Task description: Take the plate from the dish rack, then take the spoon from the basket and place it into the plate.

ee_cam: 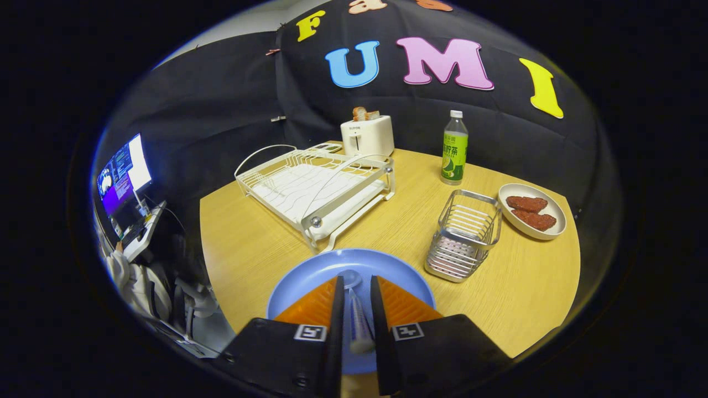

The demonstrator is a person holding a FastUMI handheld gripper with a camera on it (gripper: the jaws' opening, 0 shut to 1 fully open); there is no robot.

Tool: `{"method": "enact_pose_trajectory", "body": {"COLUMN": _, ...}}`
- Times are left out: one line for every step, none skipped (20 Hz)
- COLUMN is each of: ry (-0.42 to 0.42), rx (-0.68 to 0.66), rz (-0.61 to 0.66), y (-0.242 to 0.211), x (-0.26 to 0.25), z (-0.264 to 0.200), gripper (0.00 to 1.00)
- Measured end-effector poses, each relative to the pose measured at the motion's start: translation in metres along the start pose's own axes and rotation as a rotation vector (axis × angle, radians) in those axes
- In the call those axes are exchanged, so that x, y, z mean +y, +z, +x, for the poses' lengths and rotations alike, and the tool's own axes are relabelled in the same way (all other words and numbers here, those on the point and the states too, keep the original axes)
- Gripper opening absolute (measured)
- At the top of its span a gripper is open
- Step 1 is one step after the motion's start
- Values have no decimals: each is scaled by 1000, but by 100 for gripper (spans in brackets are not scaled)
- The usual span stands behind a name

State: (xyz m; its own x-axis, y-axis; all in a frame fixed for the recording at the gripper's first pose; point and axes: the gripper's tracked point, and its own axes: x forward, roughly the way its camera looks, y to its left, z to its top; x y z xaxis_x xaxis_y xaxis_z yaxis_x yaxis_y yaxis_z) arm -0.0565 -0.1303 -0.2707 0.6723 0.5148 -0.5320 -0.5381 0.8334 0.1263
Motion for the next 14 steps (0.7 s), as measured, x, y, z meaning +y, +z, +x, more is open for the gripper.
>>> {"method": "enact_pose_trajectory", "body": {"ry": -7, "rx": -14, "rz": 9, "y": 6, "x": -3, "z": 0, "gripper": 52}}
{"method": "enact_pose_trajectory", "body": {"ry": -21, "rx": -35, "rz": 18, "y": 14, "x": -6, "z": -3, "gripper": 75}}
{"method": "enact_pose_trajectory", "body": {"ry": -22, "rx": -61, "rz": 36, "y": 28, "x": -5, "z": -8, "gripper": 98}}
{"method": "enact_pose_trajectory", "body": {"ry": -33, "rx": -86, "rz": 45, "y": 38, "x": -7, "z": -13, "gripper": 99}}
{"method": "enact_pose_trajectory", "body": {"ry": -44, "rx": -109, "rz": 47, "y": 51, "x": -8, "z": -19, "gripper": 96}}
{"method": "enact_pose_trajectory", "body": {"ry": -61, "rx": -136, "rz": 40, "y": 65, "x": -9, "z": -26, "gripper": 98}}
{"method": "enact_pose_trajectory", "body": {"ry": -79, "rx": -170, "rz": 24, "y": 81, "x": -10, "z": -34, "gripper": 99}}
{"method": "enact_pose_trajectory", "body": {"ry": -101, "rx": -209, "rz": 5, "y": 98, "x": -11, "z": -44, "gripper": 99}}
{"method": "enact_pose_trajectory", "body": {"ry": -127, "rx": -247, "rz": -9, "y": 115, "x": -14, "z": -55, "gripper": 99}}
{"method": "enact_pose_trajectory", "body": {"ry": -151, "rx": -284, "rz": -14, "y": 130, "x": -16, "z": -66, "gripper": 98}}
{"method": "enact_pose_trajectory", "body": {"ry": -175, "rx": -316, "rz": -11, "y": 144, "x": -18, "z": -76, "gripper": 99}}
{"method": "enact_pose_trajectory", "body": {"ry": -200, "rx": -342, "rz": -3, "y": 157, "x": -21, "z": -85, "gripper": 98}}
{"method": "enact_pose_trajectory", "body": {"ry": -226, "rx": -363, "rz": 10, "y": 168, "x": -25, "z": -95, "gripper": 98}}
{"method": "enact_pose_trajectory", "body": {"ry": -256, "rx": -382, "rz": 28, "y": 179, "x": -30, "z": -104, "gripper": 98}}
